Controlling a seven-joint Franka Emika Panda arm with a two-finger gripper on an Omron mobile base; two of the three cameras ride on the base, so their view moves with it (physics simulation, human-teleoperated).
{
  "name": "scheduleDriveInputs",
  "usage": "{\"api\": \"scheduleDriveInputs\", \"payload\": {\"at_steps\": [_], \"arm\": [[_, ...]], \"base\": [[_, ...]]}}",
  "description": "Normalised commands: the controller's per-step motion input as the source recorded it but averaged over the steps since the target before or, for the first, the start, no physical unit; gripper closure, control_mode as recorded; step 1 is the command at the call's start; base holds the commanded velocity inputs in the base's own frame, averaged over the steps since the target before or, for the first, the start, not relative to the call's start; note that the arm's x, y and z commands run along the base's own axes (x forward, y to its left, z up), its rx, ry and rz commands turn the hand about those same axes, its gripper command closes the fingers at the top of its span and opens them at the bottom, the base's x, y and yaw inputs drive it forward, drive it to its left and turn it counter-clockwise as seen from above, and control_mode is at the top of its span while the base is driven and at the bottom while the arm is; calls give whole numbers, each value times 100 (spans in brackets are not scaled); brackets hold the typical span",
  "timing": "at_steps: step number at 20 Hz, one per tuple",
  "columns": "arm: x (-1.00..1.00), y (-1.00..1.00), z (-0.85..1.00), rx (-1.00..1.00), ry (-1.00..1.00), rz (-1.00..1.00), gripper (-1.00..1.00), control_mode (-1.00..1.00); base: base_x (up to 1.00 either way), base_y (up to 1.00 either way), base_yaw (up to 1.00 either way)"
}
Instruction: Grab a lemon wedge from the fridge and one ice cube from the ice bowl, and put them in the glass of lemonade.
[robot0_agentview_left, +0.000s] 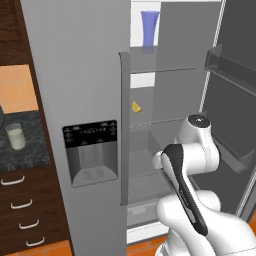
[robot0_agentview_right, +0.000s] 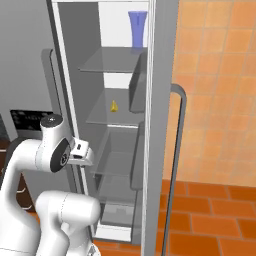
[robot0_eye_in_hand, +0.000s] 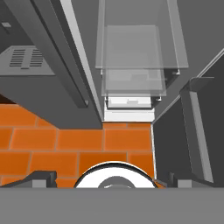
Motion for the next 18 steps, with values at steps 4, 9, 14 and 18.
{"api": "scheduleDriveInputs", "payload": {"at_steps": [4, 9, 14, 18], "arm": [[0, 0, 0, 0, 0, 0, -100, 100], [15, -7, 0, 0, -1, 0, -100, -100], [15, -12, 0, 0, -3, 0, -100, -100], [18, -19, 3, 0, -12, 0, -100, -100]], "base": [[29, -18, 0], [6, -3, 0], [0, 0, 0], [0, 0, 0]]}}
